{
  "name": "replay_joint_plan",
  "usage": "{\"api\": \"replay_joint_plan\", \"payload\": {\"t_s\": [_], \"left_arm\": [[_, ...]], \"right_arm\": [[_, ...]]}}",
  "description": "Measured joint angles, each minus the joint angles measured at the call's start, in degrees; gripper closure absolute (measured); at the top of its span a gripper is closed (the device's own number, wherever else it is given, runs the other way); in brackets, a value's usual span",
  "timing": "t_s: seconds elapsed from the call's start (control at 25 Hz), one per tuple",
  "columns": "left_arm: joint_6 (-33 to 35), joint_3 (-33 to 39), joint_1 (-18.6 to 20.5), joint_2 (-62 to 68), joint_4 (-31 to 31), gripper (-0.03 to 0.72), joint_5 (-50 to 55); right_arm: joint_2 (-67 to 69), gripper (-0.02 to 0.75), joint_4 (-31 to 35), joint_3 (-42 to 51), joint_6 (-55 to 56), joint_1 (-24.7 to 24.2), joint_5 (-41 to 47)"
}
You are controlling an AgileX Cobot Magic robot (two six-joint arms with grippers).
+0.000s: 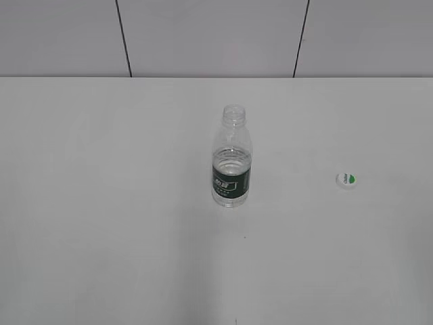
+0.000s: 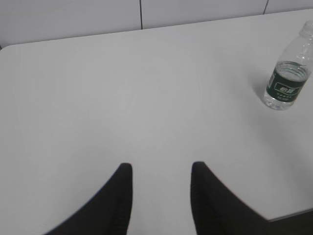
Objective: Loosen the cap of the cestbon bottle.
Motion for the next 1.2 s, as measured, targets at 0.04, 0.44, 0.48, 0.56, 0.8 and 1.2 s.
{"api": "replay_joint_plan", "payload": {"t_s": [0.04, 0.44, 0.48, 0.56, 0.8, 1.2], "left_arm": [[0.0, 0.0, -0.4, 0.0, 0.0, 0.443, 0.0], [0.0, 0.0, -0.7, 0.0, 0.0, 0.444, 0.0], [0.0, 0.0, -0.7, 0.0, 0.0, 0.446, 0.0], [0.0, 0.0, -0.7, 0.0, 0.0, 0.447, 0.0], [0.0, 0.0, -0.7, 0.0, 0.1, 0.447, 0.0], [0.0, 0.0, -0.7, 0.0, 0.2, 0.447, 0.0]], "right_arm": [[0.0, 0.156, 0.0, 0.0, 0.0, 0.0, 0.0], [0.0, 0.156, 0.0, 0.0, 0.0, 0.0, -0.1], [0.0, 0.156, 0.0, 0.0, 0.0, 0.0, -0.1], [0.0, 0.156, 0.0, 0.0, 0.0, 0.0, -0.1], [0.0, 0.156, 0.0, 0.0, 0.0, 0.0, -0.1], [0.0, 0.156, 0.0, 0.0, 0.0, 0.0, -0.1]]}}
